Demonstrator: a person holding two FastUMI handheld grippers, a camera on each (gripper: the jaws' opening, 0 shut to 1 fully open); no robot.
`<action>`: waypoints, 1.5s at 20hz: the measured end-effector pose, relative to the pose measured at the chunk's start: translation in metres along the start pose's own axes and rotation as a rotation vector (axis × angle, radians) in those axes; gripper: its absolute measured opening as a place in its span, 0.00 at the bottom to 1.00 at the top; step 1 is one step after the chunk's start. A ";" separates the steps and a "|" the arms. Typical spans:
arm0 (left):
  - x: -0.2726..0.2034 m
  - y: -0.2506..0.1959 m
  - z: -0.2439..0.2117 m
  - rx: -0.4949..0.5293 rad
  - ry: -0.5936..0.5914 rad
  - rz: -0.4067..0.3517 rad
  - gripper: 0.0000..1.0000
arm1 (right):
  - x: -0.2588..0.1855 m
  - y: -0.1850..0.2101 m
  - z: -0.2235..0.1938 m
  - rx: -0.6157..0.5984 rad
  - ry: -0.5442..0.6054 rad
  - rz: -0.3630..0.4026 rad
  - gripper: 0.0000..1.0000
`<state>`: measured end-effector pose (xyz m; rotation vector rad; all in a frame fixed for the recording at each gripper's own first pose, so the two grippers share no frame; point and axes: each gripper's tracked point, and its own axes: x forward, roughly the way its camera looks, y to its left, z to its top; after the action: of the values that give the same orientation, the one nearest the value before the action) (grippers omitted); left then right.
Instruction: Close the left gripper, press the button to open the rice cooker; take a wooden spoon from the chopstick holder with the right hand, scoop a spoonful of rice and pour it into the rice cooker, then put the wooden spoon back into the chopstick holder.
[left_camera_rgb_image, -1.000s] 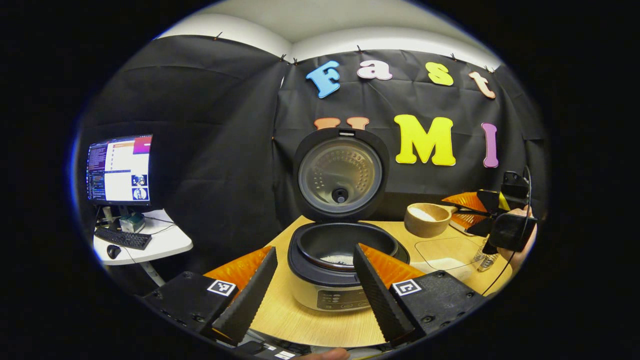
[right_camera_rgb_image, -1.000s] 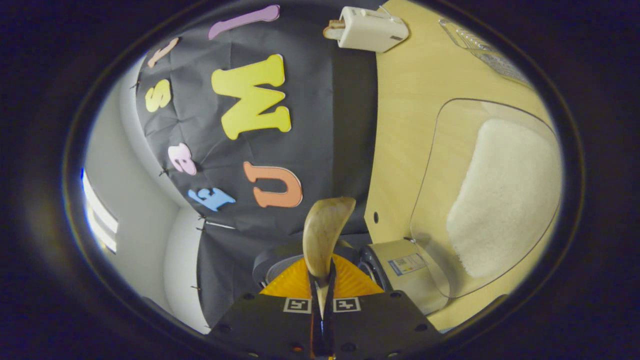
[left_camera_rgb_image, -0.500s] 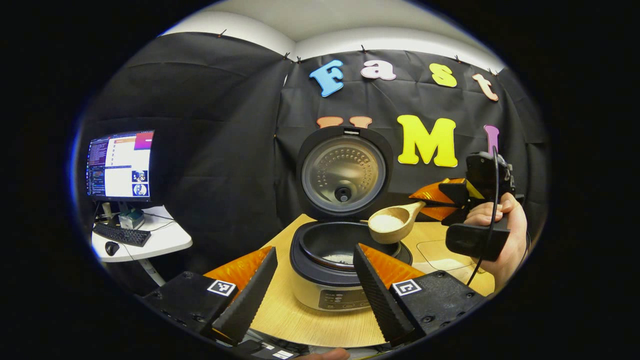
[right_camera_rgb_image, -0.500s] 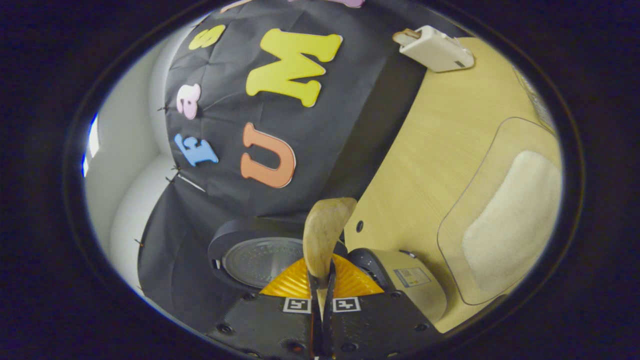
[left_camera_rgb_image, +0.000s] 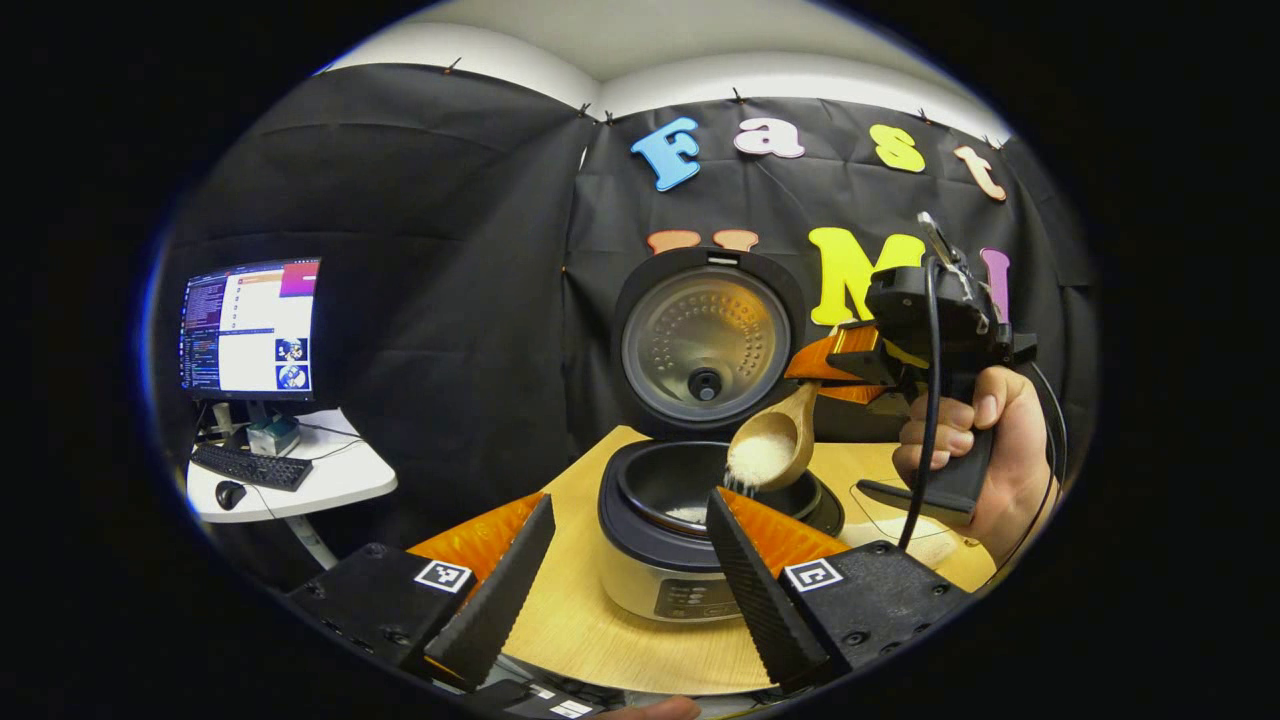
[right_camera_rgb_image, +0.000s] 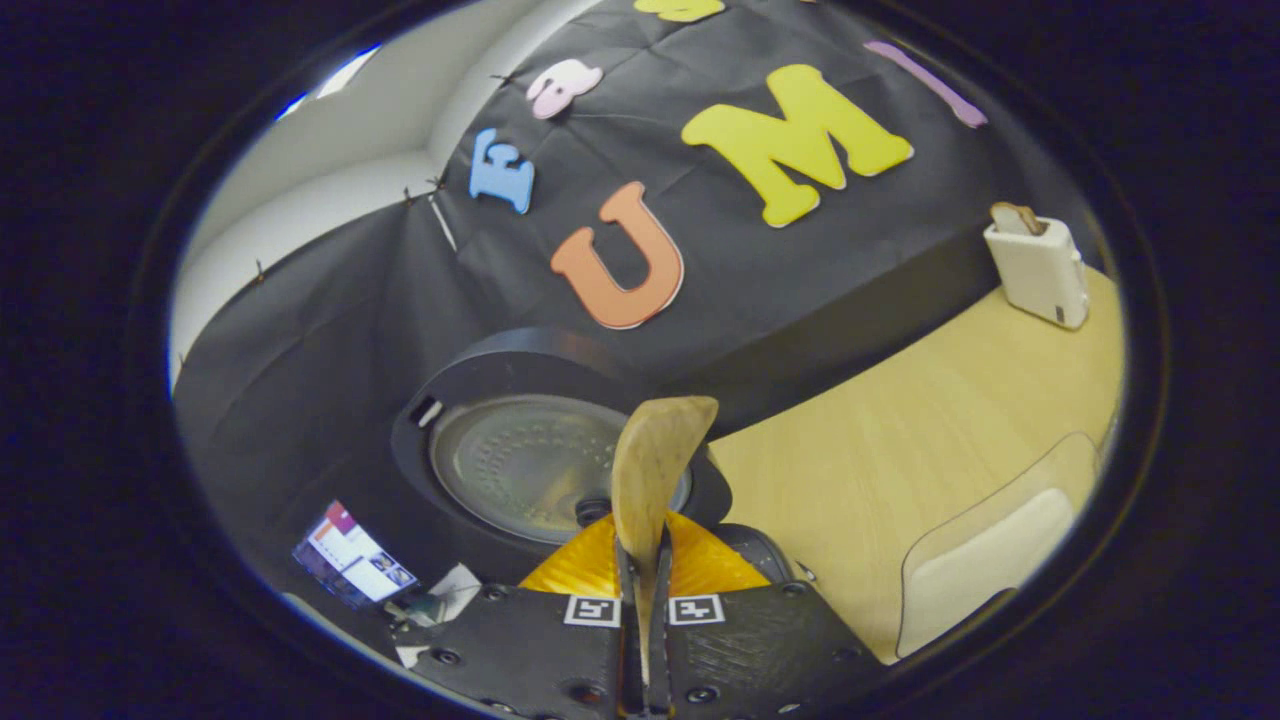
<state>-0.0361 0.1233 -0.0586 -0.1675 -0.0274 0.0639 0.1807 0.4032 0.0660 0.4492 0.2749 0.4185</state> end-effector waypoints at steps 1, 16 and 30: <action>0.002 0.004 -0.003 -0.001 0.008 0.009 0.98 | 0.001 0.001 -0.001 -0.079 -0.007 -0.014 0.03; 0.013 0.032 -0.021 -0.010 0.064 0.094 0.98 | -0.008 0.055 -0.020 -0.741 -0.134 -0.004 0.03; 0.020 0.059 -0.035 -0.010 0.096 0.176 0.98 | -0.032 0.061 0.003 -0.979 -0.245 -0.015 0.03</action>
<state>-0.0187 0.1771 -0.1025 -0.1820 0.0830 0.2317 0.1336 0.4378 0.1029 -0.4614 -0.1784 0.4280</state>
